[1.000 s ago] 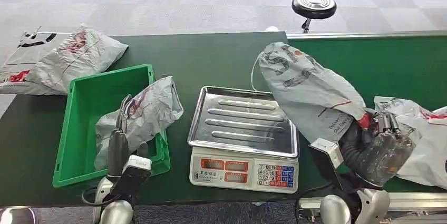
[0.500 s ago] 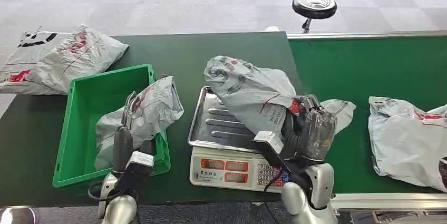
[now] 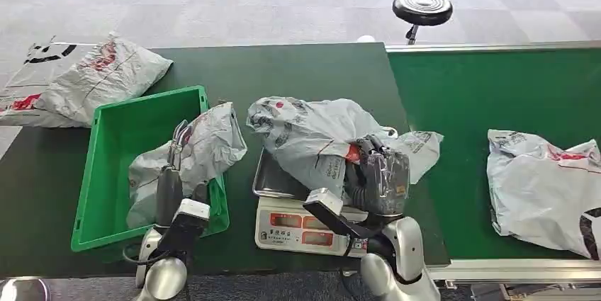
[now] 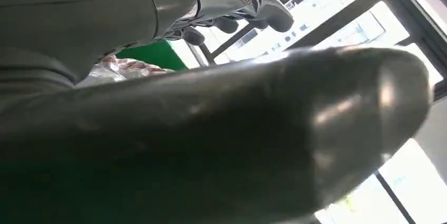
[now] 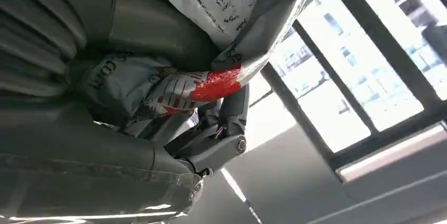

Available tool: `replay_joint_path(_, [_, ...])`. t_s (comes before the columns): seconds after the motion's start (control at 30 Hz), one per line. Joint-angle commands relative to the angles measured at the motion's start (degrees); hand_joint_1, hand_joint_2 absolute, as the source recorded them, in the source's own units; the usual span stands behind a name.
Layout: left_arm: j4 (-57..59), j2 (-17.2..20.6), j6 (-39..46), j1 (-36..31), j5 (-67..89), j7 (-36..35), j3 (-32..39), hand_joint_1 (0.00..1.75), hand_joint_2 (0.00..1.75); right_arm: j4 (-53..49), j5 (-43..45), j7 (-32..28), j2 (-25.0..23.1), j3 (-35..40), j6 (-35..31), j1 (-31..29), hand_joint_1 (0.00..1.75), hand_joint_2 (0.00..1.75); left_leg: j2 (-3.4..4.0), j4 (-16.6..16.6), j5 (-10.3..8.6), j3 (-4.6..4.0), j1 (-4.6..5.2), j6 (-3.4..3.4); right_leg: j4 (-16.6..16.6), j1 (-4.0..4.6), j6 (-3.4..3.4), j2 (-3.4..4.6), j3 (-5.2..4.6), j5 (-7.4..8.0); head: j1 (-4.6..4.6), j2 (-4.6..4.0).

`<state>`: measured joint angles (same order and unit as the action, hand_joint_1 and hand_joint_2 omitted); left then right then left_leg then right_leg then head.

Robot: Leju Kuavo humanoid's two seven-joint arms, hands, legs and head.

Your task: Moved the parcel from conveyor to table for the left to box.

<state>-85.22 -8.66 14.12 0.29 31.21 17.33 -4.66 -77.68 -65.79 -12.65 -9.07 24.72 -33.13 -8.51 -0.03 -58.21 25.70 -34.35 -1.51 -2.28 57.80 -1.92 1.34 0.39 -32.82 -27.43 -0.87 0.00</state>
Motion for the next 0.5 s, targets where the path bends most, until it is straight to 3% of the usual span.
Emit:
replay_joint_path(0.03, [1.2,1.6,0.2,0.1,-0.1,-0.2,-1.4,0.0,0.0,10.3,0.0,4.7,2.8,4.0,8.4,-4.2,0.19,1.75,0.06,0.1,0.0,0.13,0.01,0.1,-0.1,0.02,-0.09,0.04,0.11,0.03,0.0,0.0])
replay_joint_path(0.07, [1.0,1.6,0.0,0.4,-0.3,-0.4,-1.3,0.0,0.0,10.1,1.3,4.2,2.8,3.8,8.1,-4.1,0.0,1.75,0.06,0.1,-0.02,0.16,0.01,0.13,-0.2,0.03,-0.12,0.03,0.15,0.04,0.0,0.0])
replay_joint_path(0.1, [1.0,1.6,0.0,0.5,-0.3,-0.4,-1.3,0.0,0.0,10.0,1.8,4.0,2.9,3.6,8.0,-3.9,0.0,1.75,0.05,0.1,-0.01,0.14,0.0,0.11,-0.1,0.04,-0.11,0.03,0.14,0.03,0.0,0.0])
replay_joint_path(0.13, [1.0,1.5,0.1,0.5,-0.5,-0.5,-1.1,0.0,0.0,9.4,2.2,3.9,3.2,3.3,7.8,-3.5,0.0,0.0,0.02,0.1,-0.03,0.15,0.02,0.14,-0.2,0.03,-0.13,-0.01,0.15,0.04,0.0,0.0])
replay_joint_path(0.37, [0.1,0.3,1.2,1.2,-4.2,-0.5,0.9,0.0,0.0,4.9,9.6,-0.7,4.1,2.0,8.6,-1.3,0.0,0.0,-0.08,0.1,-0.02,0.1,0.0,0.13,-0.1,0.04,-0.14,-0.07,0.13,0.02,0.0,0.0])
replay_joint_path(0.5, [-0.6,-1.5,6.6,1.5,-4.9,1.0,2.2,0.0,0.0,-0.2,16.5,-5.1,4.6,-0.2,8.0,1.6,0.0,0.0,-0.15,0.1,-0.01,0.07,0.0,0.16,-0.1,0.04,-0.14,-0.14,0.13,0.0,0.0,0.0])
